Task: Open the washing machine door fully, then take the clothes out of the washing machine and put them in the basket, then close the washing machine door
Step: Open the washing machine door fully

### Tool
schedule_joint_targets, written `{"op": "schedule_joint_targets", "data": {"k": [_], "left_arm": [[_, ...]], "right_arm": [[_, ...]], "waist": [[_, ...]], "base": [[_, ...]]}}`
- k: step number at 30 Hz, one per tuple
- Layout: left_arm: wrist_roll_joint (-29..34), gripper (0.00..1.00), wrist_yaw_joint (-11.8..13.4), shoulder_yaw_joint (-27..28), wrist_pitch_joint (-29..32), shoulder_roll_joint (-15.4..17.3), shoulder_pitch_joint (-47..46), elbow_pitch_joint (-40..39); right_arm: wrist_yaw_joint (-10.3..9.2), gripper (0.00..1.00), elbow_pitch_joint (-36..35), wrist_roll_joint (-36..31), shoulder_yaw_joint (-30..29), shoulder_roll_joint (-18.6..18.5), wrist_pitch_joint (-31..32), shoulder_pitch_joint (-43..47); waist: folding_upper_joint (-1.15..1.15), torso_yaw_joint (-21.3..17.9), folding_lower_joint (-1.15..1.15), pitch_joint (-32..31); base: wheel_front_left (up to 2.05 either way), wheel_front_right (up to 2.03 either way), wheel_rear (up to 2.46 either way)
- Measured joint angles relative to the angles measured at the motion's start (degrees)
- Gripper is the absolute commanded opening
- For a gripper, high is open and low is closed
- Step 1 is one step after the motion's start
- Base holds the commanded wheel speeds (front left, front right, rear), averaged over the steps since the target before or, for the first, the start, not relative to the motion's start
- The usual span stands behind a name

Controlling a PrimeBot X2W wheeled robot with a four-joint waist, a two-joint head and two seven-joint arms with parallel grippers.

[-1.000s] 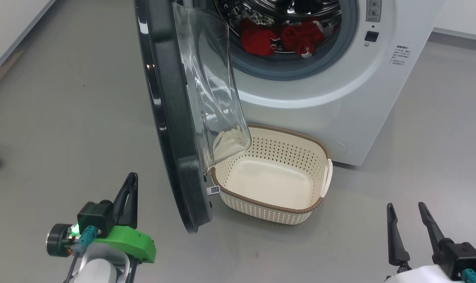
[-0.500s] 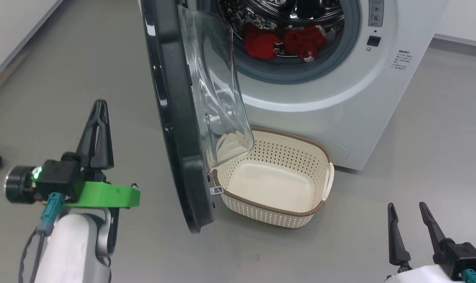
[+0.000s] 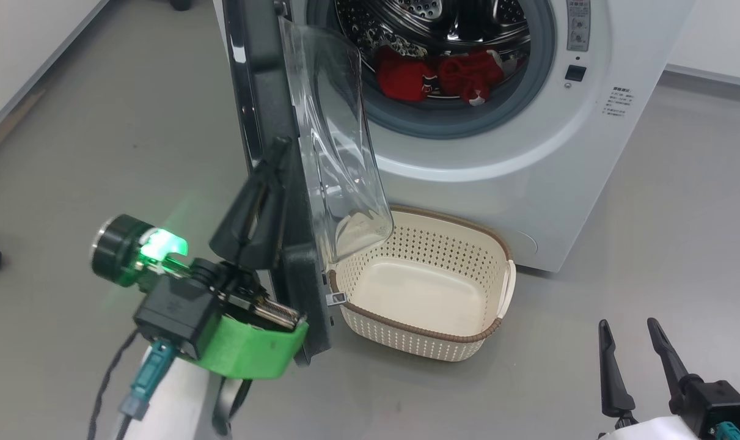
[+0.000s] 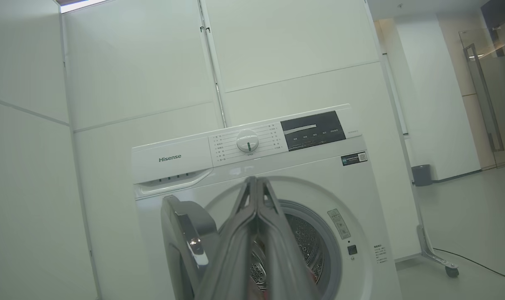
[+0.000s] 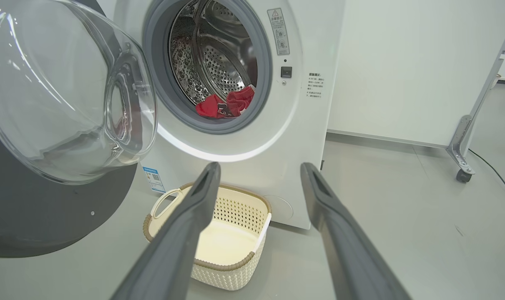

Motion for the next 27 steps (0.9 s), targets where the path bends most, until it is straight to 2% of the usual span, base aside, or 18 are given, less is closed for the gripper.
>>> {"op": "schedule_joint_targets", "data": {"k": [5,13,19,27], "left_arm": [[-1.5,0.00,-1.9,-6.2,2.2,0.0,3.6,0.2],[-4.2,0.00,-2.4,-12.3,8.3,0.2,9.8,3.6],[-4.4,0.00,-2.3,-12.4,11.1,0.2,11.6,7.4],[-4.4,0.00,-0.3,-10.3,12.3,0.2,11.8,11.7]], "right_arm": [[0.34,1.00,0.1,0.0,-0.1,0.4,0.0,0.6],[0.81,1.00,0.3,-0.3,-0.5,0.7,0.0,0.8],[1.04,1.00,0.3,-0.5,-0.7,0.9,0.0,0.8],[1.45,1.00,0.3,-0.6,-1.2,1.1,0.0,0.7]], "waist": [[0.00,-0.3,0.00,-0.2],[0.00,-0.4,0.00,0.1],[0.00,-0.5,0.00,0.6],[0.00,-0.8,0.00,1.0]], "base": [[0.00,0.00,0.00],[0.00,0.00,0.00],[0.00,0.00,0.00],[0.00,0.00,0.00]]}}
